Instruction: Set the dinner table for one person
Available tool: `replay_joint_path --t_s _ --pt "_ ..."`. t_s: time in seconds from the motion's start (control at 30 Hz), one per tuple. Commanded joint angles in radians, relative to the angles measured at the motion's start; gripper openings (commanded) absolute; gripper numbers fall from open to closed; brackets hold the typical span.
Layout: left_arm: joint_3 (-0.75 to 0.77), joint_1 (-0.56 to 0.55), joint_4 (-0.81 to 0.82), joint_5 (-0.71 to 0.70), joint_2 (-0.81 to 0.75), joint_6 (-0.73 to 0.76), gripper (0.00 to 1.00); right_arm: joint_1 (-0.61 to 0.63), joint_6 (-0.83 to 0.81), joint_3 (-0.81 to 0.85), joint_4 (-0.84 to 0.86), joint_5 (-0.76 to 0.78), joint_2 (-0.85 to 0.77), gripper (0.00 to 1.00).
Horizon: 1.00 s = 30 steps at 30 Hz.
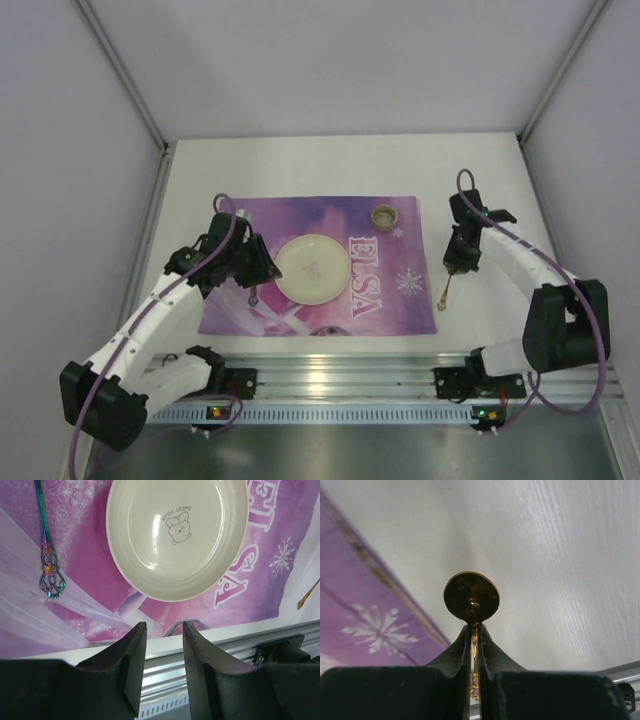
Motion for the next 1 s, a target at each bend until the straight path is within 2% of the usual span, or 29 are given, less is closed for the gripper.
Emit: replay_joint_path --t_s 0.0,0.17,0.37,0.6,0.97 --pt "-0.028 -0.005 -0.02 -0.017 -0.044 -0.034 0.4 0.132 0.005 0.206 -0.096 0.07 -0.12 0.0" --pt "-0.03 -0.005 -0.032 -0.026 -0.064 -0.05 0.39 0.342 0.08 0.305 -0.142 0.048 -0.1 0.0" --pt "0.001 -0.005 -0.075 -0.048 -0.079 -0.062 0.38 0.533 0.137 0.383 -0.09 0.001 0.078 0.0" --pt "0.032 -0.005 -0.136 -0.078 -0.128 -0.074 0.38 0.557 0.149 0.434 -0.013 -0.033 0.294 0.0" --pt "0.035 -0.005 -0.216 -0.109 -0.201 -0.094 0.38 0.551 0.14 0.467 0.053 -0.03 0.448 0.0"
